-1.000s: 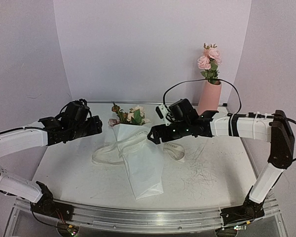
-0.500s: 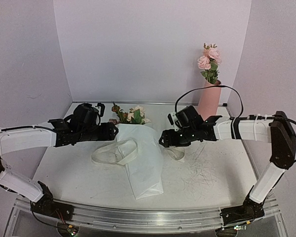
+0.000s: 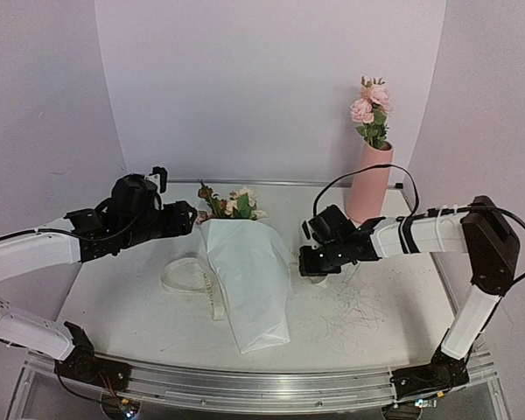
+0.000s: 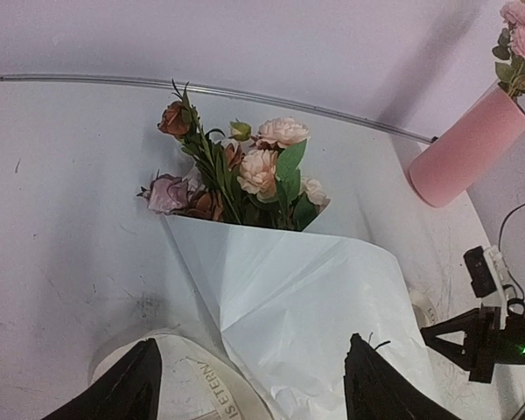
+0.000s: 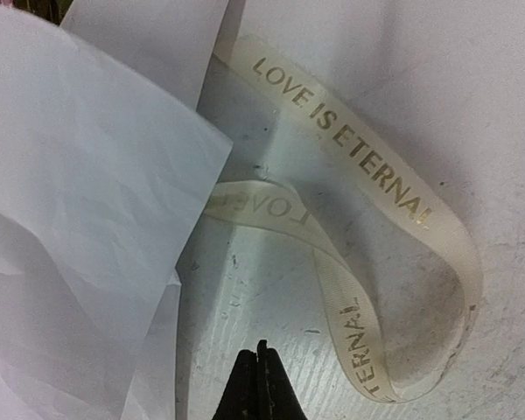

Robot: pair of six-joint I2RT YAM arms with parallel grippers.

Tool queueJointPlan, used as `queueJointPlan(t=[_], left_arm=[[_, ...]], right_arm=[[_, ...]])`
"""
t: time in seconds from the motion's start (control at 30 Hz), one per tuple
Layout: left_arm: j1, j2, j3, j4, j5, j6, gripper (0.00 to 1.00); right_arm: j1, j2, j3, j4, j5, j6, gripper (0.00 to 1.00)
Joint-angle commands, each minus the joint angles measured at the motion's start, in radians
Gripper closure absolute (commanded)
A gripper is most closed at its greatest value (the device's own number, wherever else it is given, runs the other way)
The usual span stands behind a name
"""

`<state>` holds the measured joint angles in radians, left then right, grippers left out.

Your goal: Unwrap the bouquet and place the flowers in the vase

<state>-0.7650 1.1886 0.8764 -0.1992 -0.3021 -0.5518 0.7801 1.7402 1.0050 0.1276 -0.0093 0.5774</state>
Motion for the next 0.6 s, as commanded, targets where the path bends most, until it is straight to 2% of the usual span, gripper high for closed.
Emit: queueJointPlan(t=[0.0,0.13,0.3,0.47,0.57], left_arm=[[0.001,-0.049,0.028,-0.002,-0.045,-0.012,0.26],[0.001,-0.074,0.076,-0.093,-0.094,-0.052,0.25],[0.001,-0.136,0.169,-0.203,-0.152,-0.073,0.21],[0.001,-0.204,0.18,-0.22,-0.154,-0.089,0.17],[0.001,-0.217,0.178,-0.235,-0.15,-0.088,0.16]], right_arm=[[0.064,0.027,0.056,0.031,-0.104,-0.006,1.0],[0.174,0.016,0.157,0.058,-0.144,-0.041,1.0],[0.31,0.066,0.315,0.104,-0.285,-0.131,0.99],[0.376,0.194,0.454,0.098,-0.418,-0.174,0.92],[0.384,0.228,0.485,0.074,-0.434,-0.191,0.85]])
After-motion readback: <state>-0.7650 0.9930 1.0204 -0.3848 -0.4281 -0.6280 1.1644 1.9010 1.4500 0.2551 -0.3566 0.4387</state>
